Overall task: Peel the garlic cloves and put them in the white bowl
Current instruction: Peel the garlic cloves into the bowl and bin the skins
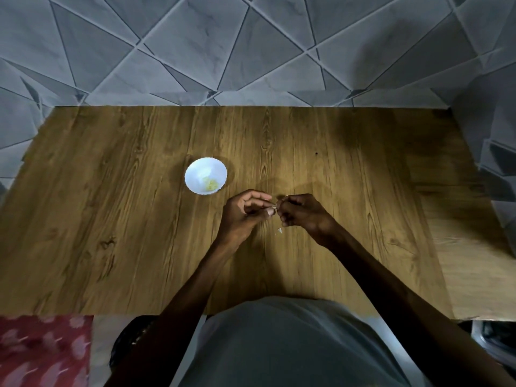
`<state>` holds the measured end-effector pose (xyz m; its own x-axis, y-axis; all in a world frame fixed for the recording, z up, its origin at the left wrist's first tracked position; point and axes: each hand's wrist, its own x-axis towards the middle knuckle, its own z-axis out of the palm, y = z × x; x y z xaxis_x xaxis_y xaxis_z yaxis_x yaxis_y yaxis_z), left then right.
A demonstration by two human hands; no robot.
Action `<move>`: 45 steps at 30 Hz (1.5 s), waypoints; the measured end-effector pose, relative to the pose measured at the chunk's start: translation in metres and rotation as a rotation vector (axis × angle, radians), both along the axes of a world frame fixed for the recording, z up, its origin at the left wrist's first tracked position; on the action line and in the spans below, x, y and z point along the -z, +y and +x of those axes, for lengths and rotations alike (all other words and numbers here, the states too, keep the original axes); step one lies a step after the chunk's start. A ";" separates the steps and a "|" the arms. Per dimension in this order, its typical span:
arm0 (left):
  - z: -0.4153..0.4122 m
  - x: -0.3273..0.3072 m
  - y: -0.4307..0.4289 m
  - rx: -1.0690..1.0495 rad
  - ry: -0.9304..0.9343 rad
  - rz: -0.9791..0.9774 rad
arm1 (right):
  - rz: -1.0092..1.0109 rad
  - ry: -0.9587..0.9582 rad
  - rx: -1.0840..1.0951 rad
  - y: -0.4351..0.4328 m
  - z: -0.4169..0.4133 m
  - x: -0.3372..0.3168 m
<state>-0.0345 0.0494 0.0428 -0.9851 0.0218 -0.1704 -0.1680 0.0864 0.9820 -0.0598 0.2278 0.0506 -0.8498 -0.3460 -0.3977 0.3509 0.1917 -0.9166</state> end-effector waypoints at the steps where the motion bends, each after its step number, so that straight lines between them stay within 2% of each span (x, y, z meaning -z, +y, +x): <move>1: 0.000 0.000 0.000 0.009 -0.006 -0.003 | 0.002 -0.004 0.003 0.000 0.000 0.000; 10: 0.001 0.004 0.005 -0.033 -0.159 0.111 | 0.197 0.125 0.042 -0.003 0.002 0.008; 17: 0.001 0.011 0.004 -0.070 -0.316 0.309 | 0.145 0.028 0.055 0.004 0.000 0.017; 23: 0.003 0.033 -0.008 -0.103 -0.354 0.162 | 0.472 0.347 -0.057 0.005 -0.002 0.041; 30: -0.001 0.044 -0.006 -0.113 -0.366 -0.011 | 0.860 0.354 -0.060 -0.010 -0.009 0.051; 32: -0.002 0.046 -0.003 -0.092 -0.347 -0.091 | 0.918 0.369 -0.087 -0.012 -0.008 0.053; 35: -0.005 0.050 0.000 -0.038 -0.303 -0.197 | 0.880 0.391 -0.125 -0.010 -0.008 0.054; 41: -0.011 0.055 0.004 -0.008 -0.312 -0.257 | 0.611 0.501 -0.136 -0.008 -0.009 0.058; 45: -0.013 0.050 0.007 -0.008 -0.326 -0.263 | 0.480 0.405 -0.005 -0.011 -0.010 0.062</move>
